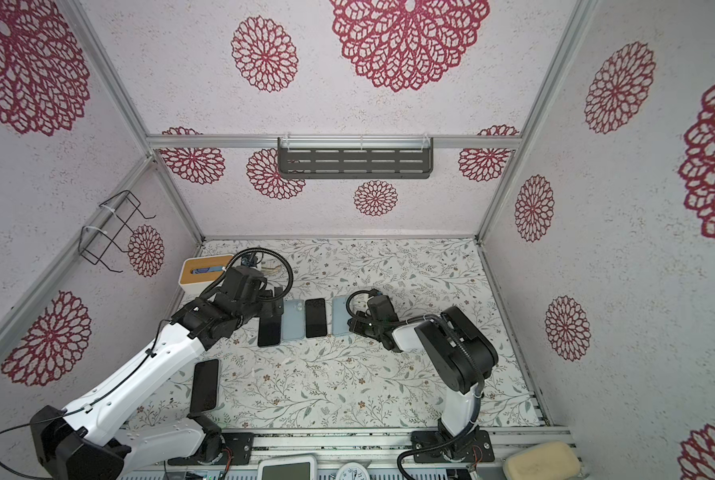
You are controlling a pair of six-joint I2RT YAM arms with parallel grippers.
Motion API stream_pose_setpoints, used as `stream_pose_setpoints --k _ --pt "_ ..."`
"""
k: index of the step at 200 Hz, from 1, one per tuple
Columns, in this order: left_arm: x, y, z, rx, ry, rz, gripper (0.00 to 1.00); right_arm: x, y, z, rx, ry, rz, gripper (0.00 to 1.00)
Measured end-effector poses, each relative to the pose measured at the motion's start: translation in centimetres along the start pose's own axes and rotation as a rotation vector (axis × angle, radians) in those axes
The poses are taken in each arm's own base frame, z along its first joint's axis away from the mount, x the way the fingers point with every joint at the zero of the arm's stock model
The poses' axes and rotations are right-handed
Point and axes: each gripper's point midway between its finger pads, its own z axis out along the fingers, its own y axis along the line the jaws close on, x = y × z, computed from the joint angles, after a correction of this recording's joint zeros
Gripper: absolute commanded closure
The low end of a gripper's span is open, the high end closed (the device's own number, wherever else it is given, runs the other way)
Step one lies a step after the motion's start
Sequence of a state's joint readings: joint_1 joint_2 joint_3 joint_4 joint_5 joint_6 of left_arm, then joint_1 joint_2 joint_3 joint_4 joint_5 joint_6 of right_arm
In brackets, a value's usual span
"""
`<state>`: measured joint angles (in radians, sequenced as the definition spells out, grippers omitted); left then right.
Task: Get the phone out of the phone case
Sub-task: 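Push the pale blue case into line with the right gripper while the left draws back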
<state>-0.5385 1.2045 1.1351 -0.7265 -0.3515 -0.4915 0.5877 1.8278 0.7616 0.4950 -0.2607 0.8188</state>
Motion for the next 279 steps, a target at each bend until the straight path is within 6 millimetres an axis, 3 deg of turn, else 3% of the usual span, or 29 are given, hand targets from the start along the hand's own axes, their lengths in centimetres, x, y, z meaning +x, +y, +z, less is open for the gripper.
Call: stream_pose_setpoints --k 105,223,240,266,279 --pt "0.3 0.6 -0.7 0.015 0.029 -0.036 0.03 1.0 1.7 1.8 0.000 -0.011 -0.030 1.00" --pt "-0.5 2.3 -2.7 0.016 -0.021 -0.127 0.03 3.5 7.8 6.2 -0.063 0.037 -0.046 1.00" --pt "-0.4 2.4 -2.9 0.014 -0.019 -0.139 0.03 3.8 8.0 6.3 -0.063 0.042 -0.036 0.73" --pt "0.1 2.7 -2.8 0.005 -0.005 -0.162 0.03 3.5 9.0 6.2 -0.085 0.037 -0.043 0.54" --pt "0.3 2.9 -2.8 -0.001 0.002 -0.179 0.03 3.4 9.3 6.1 -0.082 0.039 -0.052 0.39"
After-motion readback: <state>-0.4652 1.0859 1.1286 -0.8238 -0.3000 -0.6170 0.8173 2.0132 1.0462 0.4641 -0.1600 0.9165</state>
